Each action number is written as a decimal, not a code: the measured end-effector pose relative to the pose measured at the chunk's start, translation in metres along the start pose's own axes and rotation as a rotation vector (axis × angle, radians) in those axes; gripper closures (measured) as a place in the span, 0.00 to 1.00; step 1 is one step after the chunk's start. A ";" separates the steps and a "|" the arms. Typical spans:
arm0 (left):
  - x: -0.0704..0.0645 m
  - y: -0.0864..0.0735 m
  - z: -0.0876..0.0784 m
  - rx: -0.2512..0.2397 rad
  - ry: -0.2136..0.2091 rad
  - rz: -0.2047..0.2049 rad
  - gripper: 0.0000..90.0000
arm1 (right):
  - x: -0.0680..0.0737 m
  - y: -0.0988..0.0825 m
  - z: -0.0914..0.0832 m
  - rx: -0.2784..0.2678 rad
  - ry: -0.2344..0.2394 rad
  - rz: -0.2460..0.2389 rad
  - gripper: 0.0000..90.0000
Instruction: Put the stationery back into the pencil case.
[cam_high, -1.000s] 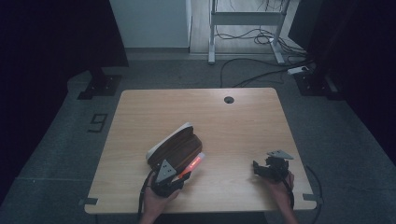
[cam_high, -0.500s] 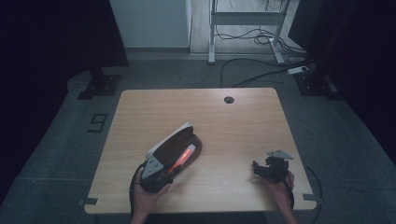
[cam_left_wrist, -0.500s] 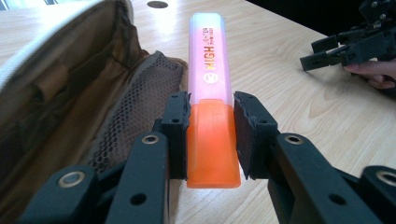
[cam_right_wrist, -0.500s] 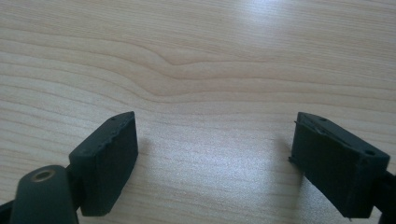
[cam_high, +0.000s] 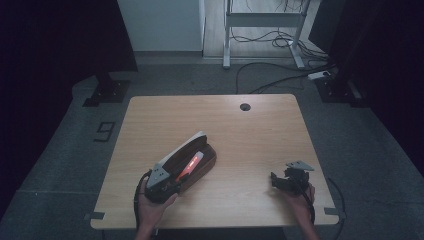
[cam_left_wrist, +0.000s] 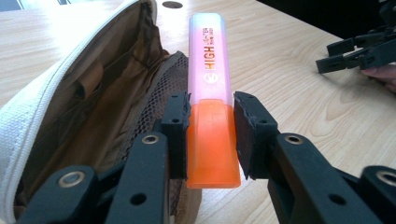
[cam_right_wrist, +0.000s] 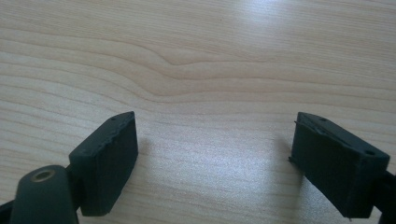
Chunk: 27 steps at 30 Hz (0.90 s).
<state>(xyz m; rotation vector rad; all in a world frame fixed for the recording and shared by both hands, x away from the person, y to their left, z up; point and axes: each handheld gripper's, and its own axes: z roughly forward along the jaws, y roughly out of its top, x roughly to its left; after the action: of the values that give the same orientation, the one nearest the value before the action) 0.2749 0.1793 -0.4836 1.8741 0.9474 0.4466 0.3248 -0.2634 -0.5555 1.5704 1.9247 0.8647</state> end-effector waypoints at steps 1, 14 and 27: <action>0.001 0.000 0.001 0.003 0.004 0.002 0.75 | 0.000 0.000 0.000 0.000 0.000 0.000 0.16; 0.015 -0.001 0.010 0.049 0.051 0.002 0.75 | 0.000 0.000 0.000 0.000 0.000 0.000 0.16; 0.024 -0.001 0.018 0.077 0.071 0.000 0.75 | 0.000 0.000 0.000 0.000 0.000 0.000 0.16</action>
<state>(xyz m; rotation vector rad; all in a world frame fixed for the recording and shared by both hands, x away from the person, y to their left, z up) 0.3010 0.1871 -0.4952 1.9387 1.0248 0.4860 0.3249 -0.2635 -0.5555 1.5706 1.9248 0.8647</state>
